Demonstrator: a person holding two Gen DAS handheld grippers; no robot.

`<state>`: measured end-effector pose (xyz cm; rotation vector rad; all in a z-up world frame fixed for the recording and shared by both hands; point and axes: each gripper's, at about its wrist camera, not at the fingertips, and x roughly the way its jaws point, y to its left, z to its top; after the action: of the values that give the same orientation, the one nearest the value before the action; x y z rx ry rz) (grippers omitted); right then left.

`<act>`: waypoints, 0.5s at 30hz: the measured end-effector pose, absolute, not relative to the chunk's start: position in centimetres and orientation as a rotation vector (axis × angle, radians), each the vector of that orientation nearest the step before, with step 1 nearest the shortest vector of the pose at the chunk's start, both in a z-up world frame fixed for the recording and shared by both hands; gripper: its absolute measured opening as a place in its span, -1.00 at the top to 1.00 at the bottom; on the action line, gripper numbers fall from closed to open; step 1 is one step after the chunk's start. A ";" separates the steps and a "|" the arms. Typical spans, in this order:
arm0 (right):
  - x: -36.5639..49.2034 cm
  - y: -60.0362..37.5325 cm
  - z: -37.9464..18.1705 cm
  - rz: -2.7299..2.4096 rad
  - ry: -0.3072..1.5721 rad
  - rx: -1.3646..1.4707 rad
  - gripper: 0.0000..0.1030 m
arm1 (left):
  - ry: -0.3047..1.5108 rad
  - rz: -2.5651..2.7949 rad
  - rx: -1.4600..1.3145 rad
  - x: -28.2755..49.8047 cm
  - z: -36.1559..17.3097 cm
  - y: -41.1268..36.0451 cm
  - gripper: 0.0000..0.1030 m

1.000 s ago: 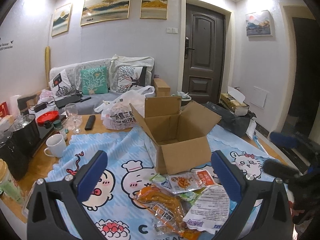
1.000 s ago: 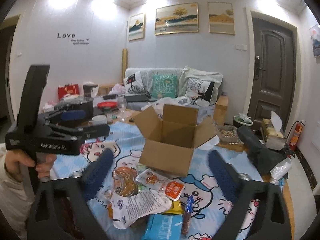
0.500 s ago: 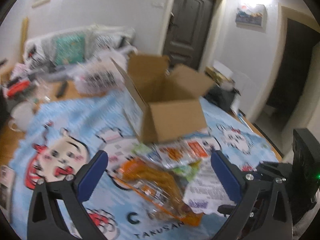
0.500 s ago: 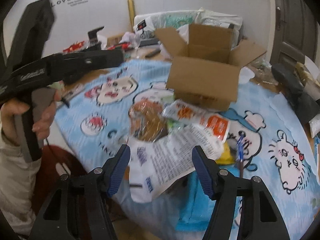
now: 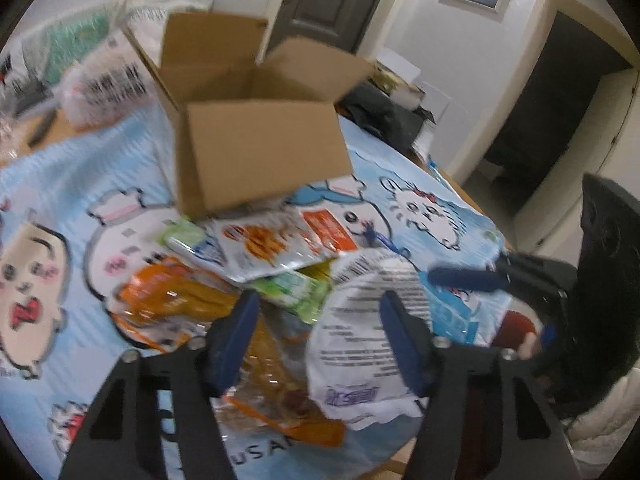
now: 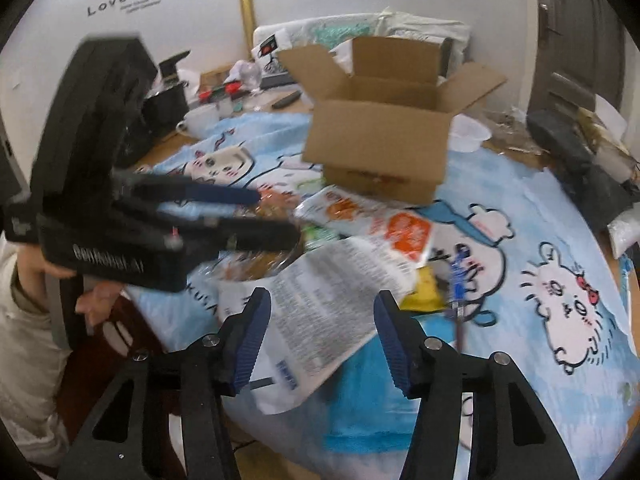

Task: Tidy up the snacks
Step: 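Lower the left gripper onto the white printed bag and close it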

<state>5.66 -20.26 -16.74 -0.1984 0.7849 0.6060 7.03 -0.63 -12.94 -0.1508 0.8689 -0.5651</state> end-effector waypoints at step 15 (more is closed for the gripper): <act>10.5 -19.5 -19.4 0.738 0.939 -0.294 -0.56 | 0.992 -0.694 -0.239 9.0 -15.3 -2.6 0.04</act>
<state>10.49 -19.54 -19.44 -0.2939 0.9389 0.7379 9.03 -2.63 -15.30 -0.2385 0.9923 -0.6942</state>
